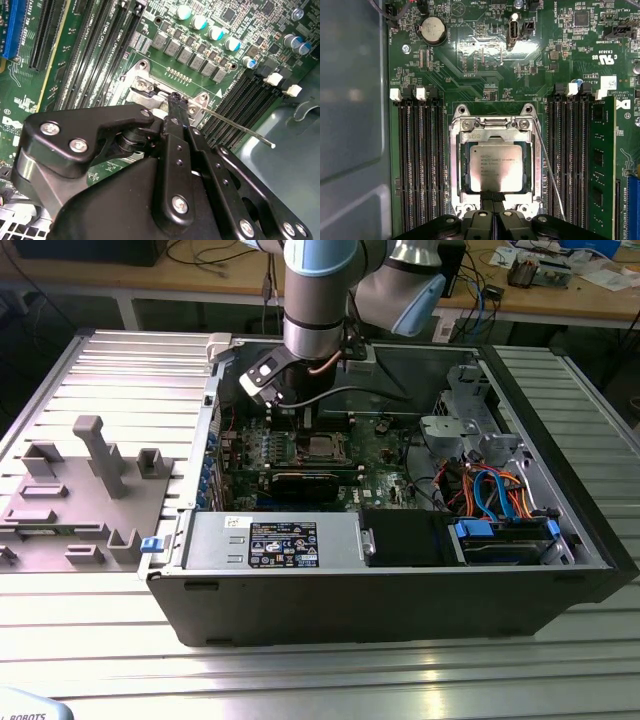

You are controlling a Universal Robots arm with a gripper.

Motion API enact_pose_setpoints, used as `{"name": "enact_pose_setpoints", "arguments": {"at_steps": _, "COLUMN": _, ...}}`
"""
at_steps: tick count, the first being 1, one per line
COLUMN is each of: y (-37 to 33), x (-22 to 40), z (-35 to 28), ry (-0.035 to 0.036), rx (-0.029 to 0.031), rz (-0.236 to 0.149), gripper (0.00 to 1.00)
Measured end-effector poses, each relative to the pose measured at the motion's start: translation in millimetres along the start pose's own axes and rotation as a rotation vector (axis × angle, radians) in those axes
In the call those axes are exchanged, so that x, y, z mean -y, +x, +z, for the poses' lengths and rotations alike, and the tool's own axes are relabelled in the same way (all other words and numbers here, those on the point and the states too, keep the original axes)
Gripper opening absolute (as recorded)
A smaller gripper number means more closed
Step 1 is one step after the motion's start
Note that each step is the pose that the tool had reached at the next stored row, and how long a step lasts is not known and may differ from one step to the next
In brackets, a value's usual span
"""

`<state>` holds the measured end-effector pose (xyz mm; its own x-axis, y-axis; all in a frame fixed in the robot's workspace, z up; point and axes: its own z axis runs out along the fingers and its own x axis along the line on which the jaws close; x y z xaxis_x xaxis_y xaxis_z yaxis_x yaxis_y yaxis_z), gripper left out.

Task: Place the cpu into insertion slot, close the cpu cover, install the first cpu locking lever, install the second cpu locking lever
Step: 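Close the cpu cover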

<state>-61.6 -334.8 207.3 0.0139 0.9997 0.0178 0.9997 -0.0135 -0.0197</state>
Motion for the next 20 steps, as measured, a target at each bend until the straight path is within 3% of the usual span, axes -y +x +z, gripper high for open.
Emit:
{"name": "enact_pose_setpoints", "arguments": {"at_steps": 11, "y": -0.1, "x": 0.7, "z": 5.1, "ry": 0.0002, "rx": 0.0004, "rz": 0.000, "gripper": 0.11}}
{"name": "enact_pose_setpoints", "arguments": {"at_steps": 13, "y": -0.1, "x": 0.7, "z": 4.1, "ry": -0.0002, "rx": -0.0002, "rz": 0.000, "gripper": 0.11}}
{"name": "enact_pose_setpoints", "arguments": {"at_steps": 15, "y": 0.2, "x": 0.4, "z": -0.8, "ry": -0.0004, "rx": -0.0030, "rz": 0.000, "gripper": 0.11}}
{"name": "enact_pose_setpoints", "arguments": {"at_steps": 16, "y": 0.0, "x": -0.1, "z": -2.2, "ry": 0.0001, "rx": -0.0049, "rz": 0.000, "gripper": 0.11}}
{"name": "enact_pose_setpoints", "arguments": {"at_steps": 18, "y": 0.1, "x": -3.5, "z": -3.1, "ry": 0.0015, "rx": -0.0153, "rz": 0.000, "gripper": 0.11}}
{"name": "enact_pose_setpoints", "arguments": {"at_steps": 19, "y": -0.1, "x": -7.5, "z": -3.2, "ry": 0.0051, "rx": -0.0260, "rz": 0.000, "gripper": 0.11}}
{"name": "enact_pose_setpoints", "arguments": {"at_steps": 20, "y": -0.2, "x": -10.5, "z": -3.3, "ry": 0.0077, "rx": -0.0324, "rz": 0.000, "gripper": 0.11}}
